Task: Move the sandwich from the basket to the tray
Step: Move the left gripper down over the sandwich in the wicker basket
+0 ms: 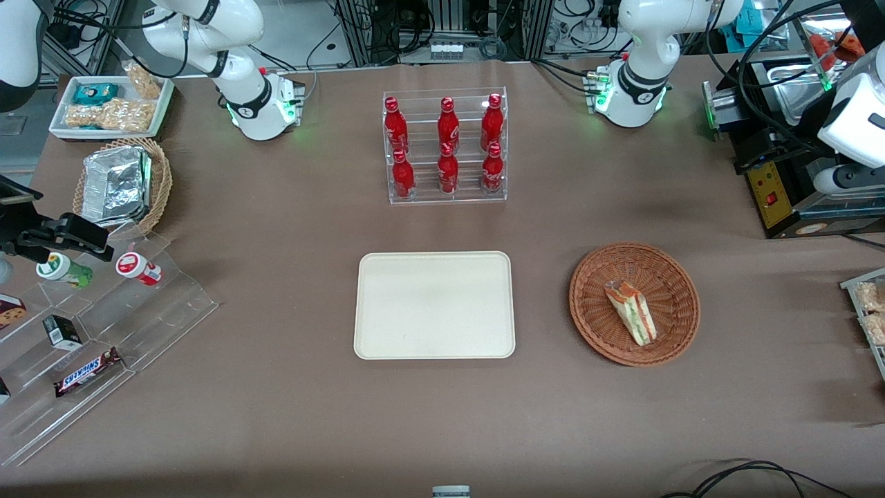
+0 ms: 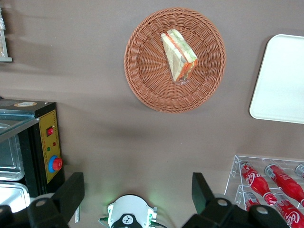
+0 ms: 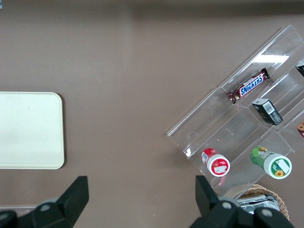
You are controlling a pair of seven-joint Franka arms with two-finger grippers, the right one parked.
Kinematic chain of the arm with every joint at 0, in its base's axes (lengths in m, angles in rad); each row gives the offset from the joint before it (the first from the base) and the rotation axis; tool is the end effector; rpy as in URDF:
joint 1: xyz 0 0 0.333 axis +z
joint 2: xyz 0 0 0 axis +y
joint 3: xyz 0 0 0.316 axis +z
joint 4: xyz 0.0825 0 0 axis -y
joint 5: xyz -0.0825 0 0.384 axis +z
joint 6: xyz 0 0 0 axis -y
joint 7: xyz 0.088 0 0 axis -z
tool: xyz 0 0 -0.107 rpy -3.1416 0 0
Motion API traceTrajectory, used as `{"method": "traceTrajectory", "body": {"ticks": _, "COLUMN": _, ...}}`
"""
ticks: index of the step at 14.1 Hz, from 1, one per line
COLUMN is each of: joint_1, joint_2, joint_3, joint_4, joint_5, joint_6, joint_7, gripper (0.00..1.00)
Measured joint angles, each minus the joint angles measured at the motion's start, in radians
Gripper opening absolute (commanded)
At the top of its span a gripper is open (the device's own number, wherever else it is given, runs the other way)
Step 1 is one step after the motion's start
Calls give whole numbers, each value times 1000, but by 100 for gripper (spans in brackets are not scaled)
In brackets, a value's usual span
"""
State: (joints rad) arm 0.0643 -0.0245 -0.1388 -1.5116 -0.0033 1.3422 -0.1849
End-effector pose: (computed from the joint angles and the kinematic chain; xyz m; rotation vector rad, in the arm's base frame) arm 0.5206 -0.0403 0.6465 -3.1099 -0.1715 0.2245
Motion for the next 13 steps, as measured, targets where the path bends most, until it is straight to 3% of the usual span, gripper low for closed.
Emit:
{"method": "traceTrajectory", "body": {"ticks": 6, "joint_1": 6, "joint_2": 38, "joint_3": 2, "joint_4": -10, "joint_5": 1, "joint_6": -2, "joint_7": -2, "gripper": 100}}
{"method": "traceTrajectory", "body": {"ticks": 13, "joint_1": 60, "joint_2": 299, "joint_3": 1, "joint_4": -23, "joint_5": 0, "joint_6": 128, "joint_7": -88, "gripper": 100}}
